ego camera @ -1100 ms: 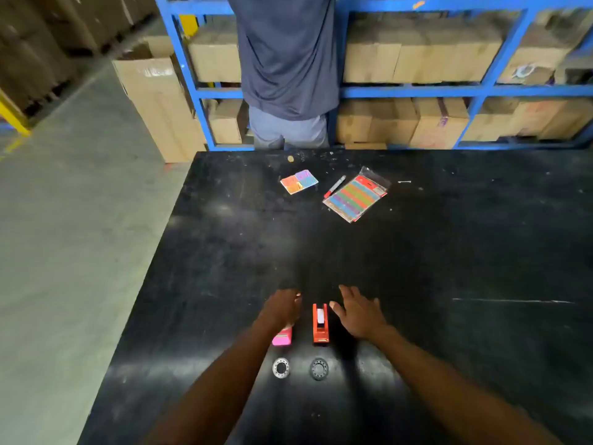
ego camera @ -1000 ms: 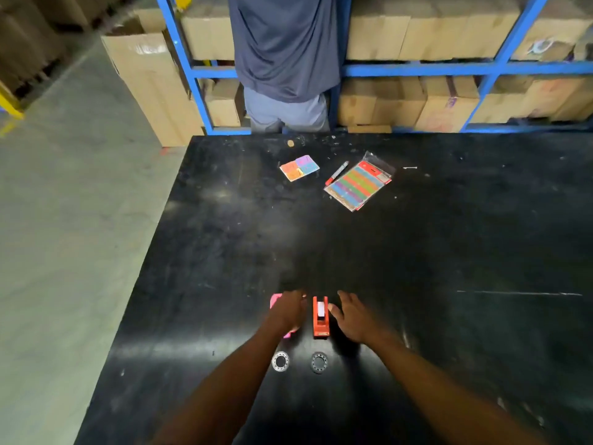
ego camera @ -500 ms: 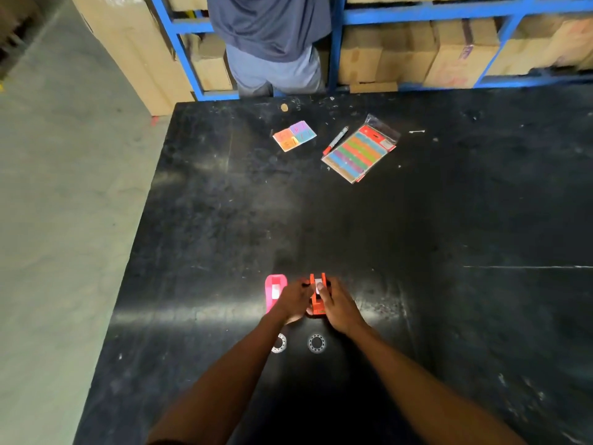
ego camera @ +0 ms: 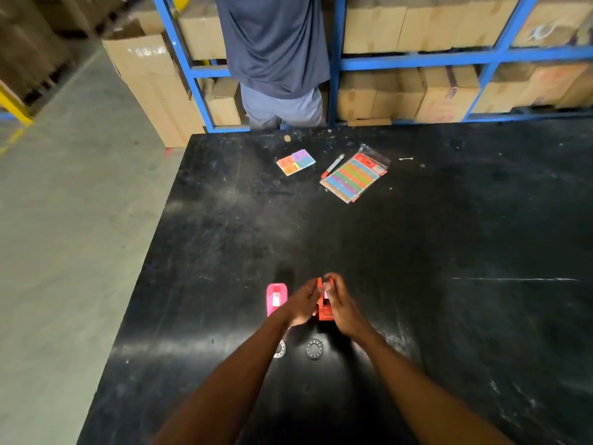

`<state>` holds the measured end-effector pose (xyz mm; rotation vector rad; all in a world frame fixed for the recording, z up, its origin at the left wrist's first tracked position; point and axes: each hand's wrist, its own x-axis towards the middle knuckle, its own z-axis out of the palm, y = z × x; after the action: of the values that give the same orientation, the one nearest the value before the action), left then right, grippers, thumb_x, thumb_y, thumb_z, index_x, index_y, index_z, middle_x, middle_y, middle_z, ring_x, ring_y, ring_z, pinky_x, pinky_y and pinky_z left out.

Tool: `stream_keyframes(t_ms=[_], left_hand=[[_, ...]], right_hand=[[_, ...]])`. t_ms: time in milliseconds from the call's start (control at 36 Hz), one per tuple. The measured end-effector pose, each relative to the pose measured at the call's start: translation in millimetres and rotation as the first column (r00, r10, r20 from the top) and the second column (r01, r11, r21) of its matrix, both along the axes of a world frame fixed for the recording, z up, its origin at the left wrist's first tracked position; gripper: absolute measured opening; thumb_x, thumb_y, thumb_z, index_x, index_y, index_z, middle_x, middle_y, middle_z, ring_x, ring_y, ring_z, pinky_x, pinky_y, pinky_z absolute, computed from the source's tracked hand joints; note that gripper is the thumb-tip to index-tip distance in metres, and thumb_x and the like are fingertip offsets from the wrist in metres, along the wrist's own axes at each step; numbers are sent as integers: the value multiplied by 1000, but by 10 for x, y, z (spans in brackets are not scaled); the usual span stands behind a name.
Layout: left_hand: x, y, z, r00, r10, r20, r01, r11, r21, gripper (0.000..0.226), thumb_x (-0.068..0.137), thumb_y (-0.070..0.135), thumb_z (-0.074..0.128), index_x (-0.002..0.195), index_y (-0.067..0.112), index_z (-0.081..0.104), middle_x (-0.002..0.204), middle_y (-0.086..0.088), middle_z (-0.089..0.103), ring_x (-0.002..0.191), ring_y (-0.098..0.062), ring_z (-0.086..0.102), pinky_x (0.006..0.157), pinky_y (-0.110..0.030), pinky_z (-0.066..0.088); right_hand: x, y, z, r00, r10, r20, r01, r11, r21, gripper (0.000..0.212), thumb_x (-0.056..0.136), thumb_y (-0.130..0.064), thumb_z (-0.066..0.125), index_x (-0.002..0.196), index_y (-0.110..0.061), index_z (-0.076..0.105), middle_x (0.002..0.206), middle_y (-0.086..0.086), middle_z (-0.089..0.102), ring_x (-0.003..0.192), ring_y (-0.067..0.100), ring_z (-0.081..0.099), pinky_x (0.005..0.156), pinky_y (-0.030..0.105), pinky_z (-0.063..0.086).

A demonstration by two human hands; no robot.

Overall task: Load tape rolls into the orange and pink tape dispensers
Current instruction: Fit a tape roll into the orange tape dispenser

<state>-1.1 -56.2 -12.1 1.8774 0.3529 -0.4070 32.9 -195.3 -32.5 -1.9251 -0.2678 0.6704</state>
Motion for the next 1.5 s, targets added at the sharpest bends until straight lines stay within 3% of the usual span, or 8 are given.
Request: stream_keyframes(t_ms=[306,417,528,611,722,889,1333,1500], left_hand=[[39,15,48,995,72,-62,-75,996,-47,17,107,21,31,111,10,44,61,-3,40,38,-3,38,37,-16,29],[-11,231,69,981,175,-84,-176,984,-2,27,107,12,28,88,18,45,63,-7,38,30,0,40,33,-11,30],[-46,254,39,972,147,-183,-154,988,-21,8,106,15,36,113,16,41,76,-2,51,53,-11,50,46,-18,48],[-12,108,19,969,135,-208,-129,991,43,10,103,21,44,109,17,36,98,-2,58,71,-10,56,61,-32,56],[66,-73,-216,983,101,-150,-21,889,458,33,98,26,51,120,4,40,121,-27,57,107,-44,60,85,-46,48],[121,-254,-494,975,188,-117,-81,794,603,42,99,23,47,135,6,36,127,-25,55,113,-45,59,91,-52,50],[78,-302,-515,955,281,-96,-175,794,582,58,96,36,55,142,9,31,132,-24,39,109,-48,61,86,-50,51],[33,-386,-381,945,239,223,-317,840,441,28,99,32,51,116,10,54,114,-12,61,93,-35,65,79,-45,54]], right_hand=[[72,-109,73,987,-162,19,162,987,-4,28,101,-43,36,122,-27,45,109,-4,60,97,15,59,84,15,41],[182,-369,89,982,-181,45,183,982,-42,27,106,-30,37,130,-21,46,118,2,57,108,21,56,91,26,36],[226,-499,64,988,-150,23,151,984,-99,32,106,-38,35,136,-33,43,123,-2,58,112,21,58,97,33,41],[178,-511,77,991,-130,9,130,987,-94,32,105,-42,34,136,-40,41,127,-6,56,117,19,56,102,34,39],[81,-534,193,993,-117,-20,116,992,-59,36,105,-44,33,140,-39,39,136,-8,52,123,12,52,102,29,35],[29,-607,260,992,-125,-9,125,992,-22,38,105,-43,31,143,-38,37,136,-7,51,121,9,53,102,28,37],[71,-653,126,991,-130,11,130,991,-22,37,99,-62,25,134,-58,34,123,-4,58,82,13,60,91,54,54],[9,-684,158,994,-107,-4,107,994,19,44,97,-66,23,139,-57,35,141,-10,50,124,16,56,108,45,44]])
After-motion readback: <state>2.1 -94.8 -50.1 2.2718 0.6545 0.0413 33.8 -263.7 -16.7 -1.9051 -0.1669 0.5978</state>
